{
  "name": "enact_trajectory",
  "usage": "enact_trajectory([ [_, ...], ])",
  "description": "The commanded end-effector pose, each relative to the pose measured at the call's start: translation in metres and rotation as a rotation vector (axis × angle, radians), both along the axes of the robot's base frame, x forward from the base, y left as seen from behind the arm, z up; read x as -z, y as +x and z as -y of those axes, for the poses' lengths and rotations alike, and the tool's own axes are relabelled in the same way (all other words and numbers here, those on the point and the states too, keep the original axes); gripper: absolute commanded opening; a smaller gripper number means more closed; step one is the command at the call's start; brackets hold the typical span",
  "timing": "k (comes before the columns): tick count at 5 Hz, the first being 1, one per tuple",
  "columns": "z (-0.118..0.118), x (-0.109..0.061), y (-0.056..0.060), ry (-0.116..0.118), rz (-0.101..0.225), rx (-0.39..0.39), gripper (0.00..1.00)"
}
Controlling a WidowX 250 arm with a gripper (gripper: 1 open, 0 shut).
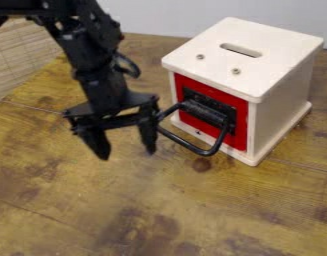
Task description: Open the drawer
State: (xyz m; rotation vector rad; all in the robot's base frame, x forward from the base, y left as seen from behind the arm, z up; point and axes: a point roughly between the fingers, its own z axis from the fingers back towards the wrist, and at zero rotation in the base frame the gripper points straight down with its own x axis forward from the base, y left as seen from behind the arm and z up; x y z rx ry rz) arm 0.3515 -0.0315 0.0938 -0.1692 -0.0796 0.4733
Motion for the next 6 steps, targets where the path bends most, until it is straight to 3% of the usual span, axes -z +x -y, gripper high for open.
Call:
enact_trajectory([
  [1, 0.011, -0.02, 0.022, -0.051, 0.099, -0.089, 1.0],
  [2, 0.016, -0.013, 0.027, -0.075, 0.12, -0.144, 1.0],
  [3, 0.022, -0.007, 0.023, -0.096, 0.129, -0.181, 1.0],
  [6, 0.025, 0.007, 0.023, -0.137, 0.148, -0.288, 1.0],
])
